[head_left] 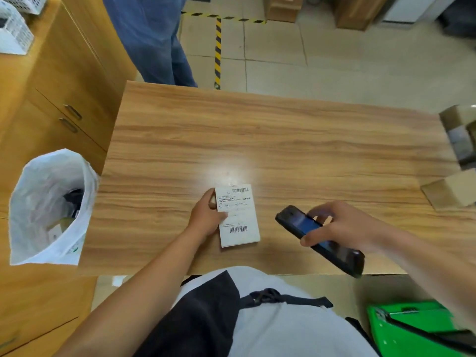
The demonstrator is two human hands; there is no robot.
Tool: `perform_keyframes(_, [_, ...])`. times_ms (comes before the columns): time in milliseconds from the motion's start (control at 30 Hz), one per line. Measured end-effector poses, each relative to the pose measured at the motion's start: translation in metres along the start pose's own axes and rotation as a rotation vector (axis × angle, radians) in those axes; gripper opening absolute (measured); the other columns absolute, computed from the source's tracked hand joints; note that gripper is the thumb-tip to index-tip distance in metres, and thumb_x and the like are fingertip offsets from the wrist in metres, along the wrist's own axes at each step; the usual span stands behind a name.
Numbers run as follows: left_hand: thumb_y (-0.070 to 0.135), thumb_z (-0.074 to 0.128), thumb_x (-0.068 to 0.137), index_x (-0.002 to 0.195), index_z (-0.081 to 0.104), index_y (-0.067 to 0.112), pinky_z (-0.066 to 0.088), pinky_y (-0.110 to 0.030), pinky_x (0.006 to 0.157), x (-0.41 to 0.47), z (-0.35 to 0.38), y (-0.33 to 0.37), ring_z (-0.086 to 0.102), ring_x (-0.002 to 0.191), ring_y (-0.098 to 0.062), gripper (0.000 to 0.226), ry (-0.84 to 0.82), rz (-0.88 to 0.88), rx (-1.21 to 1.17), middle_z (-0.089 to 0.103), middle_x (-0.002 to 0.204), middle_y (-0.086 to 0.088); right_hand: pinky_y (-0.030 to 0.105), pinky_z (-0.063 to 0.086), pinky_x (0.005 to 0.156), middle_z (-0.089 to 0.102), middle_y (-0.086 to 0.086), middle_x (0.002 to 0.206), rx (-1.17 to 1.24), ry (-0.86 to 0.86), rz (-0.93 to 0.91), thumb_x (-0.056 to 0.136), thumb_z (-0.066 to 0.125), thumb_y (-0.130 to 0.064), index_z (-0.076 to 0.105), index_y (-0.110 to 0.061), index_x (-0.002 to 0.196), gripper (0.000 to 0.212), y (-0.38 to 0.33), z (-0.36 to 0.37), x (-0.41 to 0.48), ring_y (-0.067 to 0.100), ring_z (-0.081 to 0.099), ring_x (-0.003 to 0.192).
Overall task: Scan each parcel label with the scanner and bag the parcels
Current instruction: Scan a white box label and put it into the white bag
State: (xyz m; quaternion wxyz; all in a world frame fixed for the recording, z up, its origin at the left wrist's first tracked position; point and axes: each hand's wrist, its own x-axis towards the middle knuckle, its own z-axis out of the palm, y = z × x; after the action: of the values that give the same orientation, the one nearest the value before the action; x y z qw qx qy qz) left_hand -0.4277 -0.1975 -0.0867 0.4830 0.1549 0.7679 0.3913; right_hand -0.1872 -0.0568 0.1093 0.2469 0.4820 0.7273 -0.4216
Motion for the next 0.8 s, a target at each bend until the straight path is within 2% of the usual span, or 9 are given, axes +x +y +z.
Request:
perform_keyframes(133, [-0.012, 0.061, 0.082, 0.132, 0.052, 0.046, 0.061, -0.055, 0.066, 0.011, -0.01, 0.001, 0.072, 0.09, -0.026, 0.077, -0.097, -0.07, -0.115, 0.071, 0.099, -0.005, 0.023, 0.045, 0.048, 0.076, -0.003, 0.07, -0.294, -0.03, 0.067, 0.051, 0.079, -0.069, 0.067, -0.03, 0.095, 0.059, -0.018, 0.012, 0.001, 0.013, 0.071, 0.052])
perform_keyframes(233, [-0.01, 0.059, 0.084, 0.135, 0.052, 0.041, 0.061, -0.05, 0.071, 0.015, -0.017, 0.001, 0.071, 0.091, -0.025, 0.072, -0.148, -0.058, -0.092, 0.071, 0.099, -0.003, 0.03, 0.049, 0.058, 0.069, -0.007, 0.08, -0.51, 0.055, 0.084, 0.052, 0.076, -0.074, 0.068, -0.026, 0.097, 0.066, -0.027, 0.024, 0.002, 0.011, 0.065, 0.064])
perform_keyframes(300, [0.002, 0.062, 0.085, 0.137, 0.054, 0.031, 0.056, -0.034, 0.081, 0.015, -0.026, 0.001, 0.067, 0.103, -0.023, 0.06, -0.113, 0.055, 0.098, 0.069, 0.11, -0.002, 0.03, 0.042, 0.055, 0.063, -0.01, 0.077, -0.527, 0.072, 0.094, 0.054, 0.077, -0.073, 0.065, -0.026, 0.09, 0.061, -0.034, 0.031, 0.0, 0.01, 0.06, 0.066])
perform_keyframes(367, [0.018, 0.068, 0.084, 0.141, 0.05, 0.025, 0.044, -0.029, 0.09, 0.017, -0.039, -0.003, 0.056, 0.119, -0.021, 0.06, -0.07, 0.174, 0.343, 0.06, 0.129, -0.004, 0.03, 0.04, 0.054, 0.06, -0.012, 0.072, -0.504, 0.083, 0.105, 0.056, 0.079, -0.072, 0.063, -0.027, 0.088, 0.057, -0.041, 0.036, -0.004, 0.007, 0.057, 0.063])
perform_keyframes(467, [0.04, 0.072, 0.079, 0.149, 0.033, 0.037, 0.035, -0.044, 0.105, 0.015, -0.062, -0.006, 0.027, 0.141, -0.029, 0.08, -0.097, 0.258, 0.847, 0.033, 0.152, -0.006, 0.03, 0.05, 0.061, 0.065, -0.007, 0.07, -0.47, 0.088, 0.126, 0.058, 0.08, -0.07, 0.068, -0.024, 0.095, 0.06, -0.05, 0.045, -0.009, 0.007, 0.058, 0.054])
perform_keyframes(567, [0.046, 0.072, 0.074, 0.151, 0.007, 0.049, 0.028, -0.062, 0.107, 0.009, -0.073, -0.014, -0.004, 0.15, -0.034, 0.102, -0.206, 0.12, 1.202, -0.003, 0.164, 0.0, 0.029, 0.047, 0.059, 0.065, -0.007, 0.07, -0.486, 0.071, 0.149, 0.06, 0.079, -0.069, 0.07, -0.022, 0.101, 0.063, -0.059, 0.054, -0.01, 0.009, 0.059, 0.056])
perform_keyframes(667, [0.046, 0.073, 0.076, 0.149, -0.014, 0.051, 0.026, -0.07, 0.105, 0.006, -0.073, -0.019, -0.015, 0.15, -0.035, 0.114, -0.255, 0.067, 1.307, -0.022, 0.163, 0.004, 0.026, 0.048, 0.059, 0.066, -0.008, 0.07, -0.528, 0.051, 0.192, 0.058, 0.078, -0.07, 0.068, -0.023, 0.104, 0.067, -0.067, 0.064, -0.01, 0.006, 0.061, 0.055])
perform_keyframes(733, [0.042, 0.075, 0.075, 0.148, -0.016, 0.052, 0.024, -0.073, 0.103, 0.006, -0.071, -0.016, -0.019, 0.149, -0.037, 0.117, -0.267, 0.059, 1.293, -0.026, 0.162, 0.004, 0.024, 0.047, 0.056, 0.064, -0.008, 0.062, -0.54, 0.036, 0.218, 0.057, 0.078, -0.07, 0.069, -0.023, 0.099, 0.064, -0.07, 0.068, -0.009, 0.001, 0.057, 0.042])
perform_keyframes(800, [0.037, 0.076, 0.076, 0.147, -0.017, 0.053, 0.023, -0.076, 0.101, 0.006, -0.07, -0.013, -0.022, 0.148, -0.038, 0.118, -0.279, 0.048, 1.275, -0.03, 0.161, 0.004, 0.026, 0.041, 0.053, 0.063, -0.008, 0.058, -0.547, 0.032, 0.224, 0.056, 0.078, -0.069, 0.068, -0.023, 0.093, 0.06, -0.071, 0.071, -0.009, 0.005, 0.06, 0.047])
